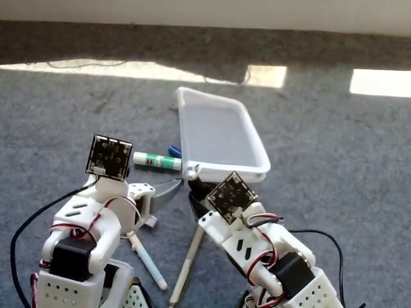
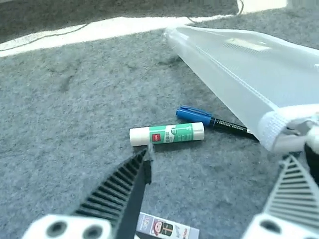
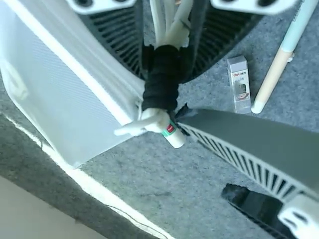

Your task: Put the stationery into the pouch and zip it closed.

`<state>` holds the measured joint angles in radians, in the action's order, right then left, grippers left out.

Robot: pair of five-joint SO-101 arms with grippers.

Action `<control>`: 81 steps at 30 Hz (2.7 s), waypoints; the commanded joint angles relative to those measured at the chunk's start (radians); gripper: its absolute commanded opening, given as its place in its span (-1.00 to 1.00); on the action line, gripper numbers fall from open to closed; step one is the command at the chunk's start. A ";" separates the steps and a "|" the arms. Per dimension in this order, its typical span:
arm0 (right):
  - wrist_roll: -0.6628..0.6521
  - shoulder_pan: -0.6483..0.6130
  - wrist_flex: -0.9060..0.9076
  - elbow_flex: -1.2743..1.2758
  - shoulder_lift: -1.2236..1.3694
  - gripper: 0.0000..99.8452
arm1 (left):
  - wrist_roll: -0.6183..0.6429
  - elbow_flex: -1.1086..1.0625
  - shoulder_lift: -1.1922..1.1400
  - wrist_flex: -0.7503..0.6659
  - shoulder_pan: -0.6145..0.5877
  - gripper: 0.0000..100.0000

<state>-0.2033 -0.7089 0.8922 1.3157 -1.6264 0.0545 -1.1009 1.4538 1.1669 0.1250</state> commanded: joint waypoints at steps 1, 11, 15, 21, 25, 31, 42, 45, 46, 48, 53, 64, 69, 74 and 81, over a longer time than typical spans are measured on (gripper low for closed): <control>-0.011 -0.015 0.004 -0.012 -0.015 -0.99 | 0.011 -0.035 -0.004 -0.094 0.022 -0.28; -0.009 -0.058 0.039 -0.016 -0.013 -0.99 | 0.058 -0.051 -0.004 -0.137 0.016 -0.28; -0.009 -0.058 0.048 -0.018 -0.013 -0.99 | 0.064 -0.065 -0.008 -0.157 0.016 -0.28; -0.009 -0.058 0.099 -0.021 -0.019 -0.99 | 0.060 -0.160 -0.001 -0.276 0.015 -0.41; -0.009 -0.058 0.097 -0.019 -0.019 -0.99 | 0.060 -0.176 0.001 -0.295 0.015 -0.48; -0.008 -0.053 0.101 -0.021 -0.021 -0.99 | 0.058 -0.176 0.001 -0.293 -0.015 -0.65; 0.035 0.070 0.073 -0.024 -0.021 -0.99 | 0.011 -0.148 0.001 -0.292 -0.104 -0.91; 0.048 0.113 0.054 -0.024 -0.021 -0.99 | 0.011 -0.148 0.001 -0.292 -0.119 -0.93; 0.057 0.128 0.048 -0.024 -0.021 -0.99 | 0.011 -0.148 0.001 -0.292 -0.130 -0.93; 0.071 0.163 0.033 -0.024 -0.022 -0.99 | 0.011 -0.148 0.001 -0.292 -0.153 -0.93; 0.087 0.197 0.024 -0.024 -0.022 -0.99 | 0.011 -0.148 0.001 -0.290 -0.170 -0.93; 0.084 0.119 0.031 -0.048 -0.022 -0.99 | 0.094 -0.094 0.001 -0.141 -0.044 -0.39; 0.084 0.116 0.031 -0.050 -0.022 -0.99 | 0.100 -0.074 0.001 -0.126 0.050 -0.40; 0.084 0.058 0.031 -0.050 -0.022 -0.99 | 0.103 -0.076 -0.007 -0.132 0.076 -0.40; 0.084 0.051 0.031 -0.059 -0.022 -0.99 | 0.098 -0.171 -0.007 -0.287 0.044 -0.49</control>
<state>-0.1266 -0.6460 0.9429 1.3172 -1.6402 0.1450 -1.2774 1.4431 0.9383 0.1834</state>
